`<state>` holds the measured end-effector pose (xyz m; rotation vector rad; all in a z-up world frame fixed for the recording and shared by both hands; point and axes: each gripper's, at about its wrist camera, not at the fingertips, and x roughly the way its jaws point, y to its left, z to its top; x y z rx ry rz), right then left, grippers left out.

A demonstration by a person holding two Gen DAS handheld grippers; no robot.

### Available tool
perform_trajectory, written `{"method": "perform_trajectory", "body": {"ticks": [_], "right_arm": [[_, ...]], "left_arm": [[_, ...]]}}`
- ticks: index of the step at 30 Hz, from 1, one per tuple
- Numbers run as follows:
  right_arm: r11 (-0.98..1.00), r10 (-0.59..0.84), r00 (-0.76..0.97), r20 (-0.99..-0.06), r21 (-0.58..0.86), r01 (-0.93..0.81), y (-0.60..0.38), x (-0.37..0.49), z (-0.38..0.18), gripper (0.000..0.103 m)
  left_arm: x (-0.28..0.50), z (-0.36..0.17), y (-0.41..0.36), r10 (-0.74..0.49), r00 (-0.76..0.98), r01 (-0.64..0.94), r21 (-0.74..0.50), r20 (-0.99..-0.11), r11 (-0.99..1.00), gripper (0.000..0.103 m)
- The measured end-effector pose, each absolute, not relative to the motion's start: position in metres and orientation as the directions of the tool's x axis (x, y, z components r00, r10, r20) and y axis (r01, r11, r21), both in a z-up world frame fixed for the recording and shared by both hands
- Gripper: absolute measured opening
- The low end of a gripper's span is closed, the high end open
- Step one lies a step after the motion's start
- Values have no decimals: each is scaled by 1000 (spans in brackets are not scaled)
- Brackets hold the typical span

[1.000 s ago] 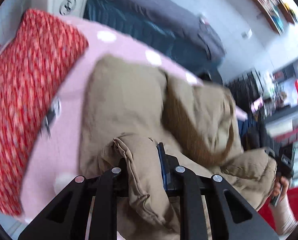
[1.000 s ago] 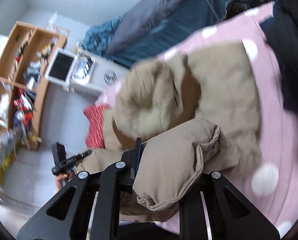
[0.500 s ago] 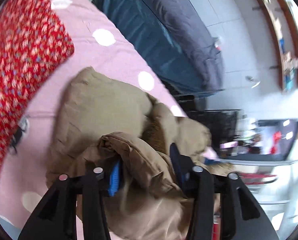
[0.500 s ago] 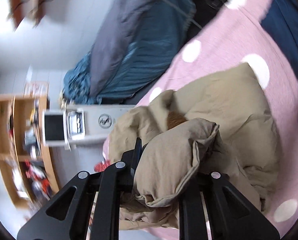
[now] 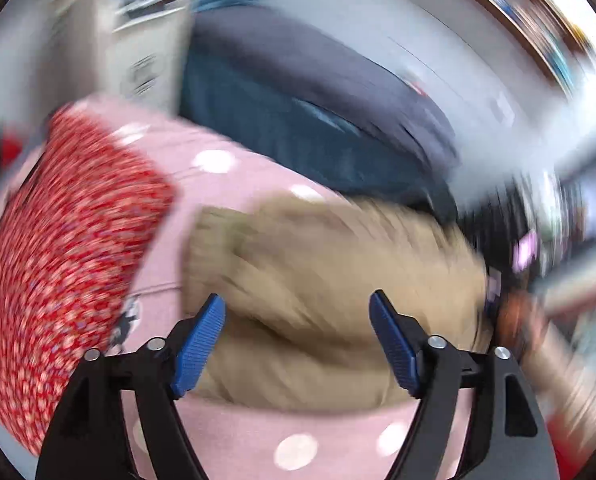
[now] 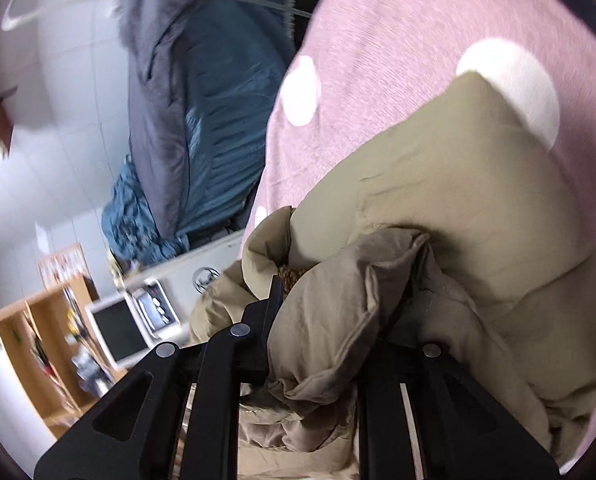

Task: Fold large clothes

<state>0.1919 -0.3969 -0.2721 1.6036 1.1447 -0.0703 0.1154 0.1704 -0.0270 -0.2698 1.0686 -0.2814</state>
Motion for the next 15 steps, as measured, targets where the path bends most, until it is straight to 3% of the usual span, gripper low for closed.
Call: {"method": "perform_trajectory", "body": {"ticks": [2, 5, 9, 15], "right_arm": [[82, 627, 517, -583, 709, 701, -396, 195, -273, 18], [83, 638, 512, -575, 712, 697, -396, 197, -268, 26], [77, 651, 519, -554, 728, 681, -399, 190, -256, 34], [168, 657, 511, -553, 769, 616, -398, 170, -224, 52]], "left_arm": [[89, -41, 109, -319, 433, 252, -226, -843, 941, 78], [68, -76, 40, -261, 407, 366, -106, -875, 925, 78], [85, -102, -4, -176, 417, 327, -33, -892, 945, 78], [125, -108, -11, -159, 395, 248, -62, -905, 967, 78]]}}
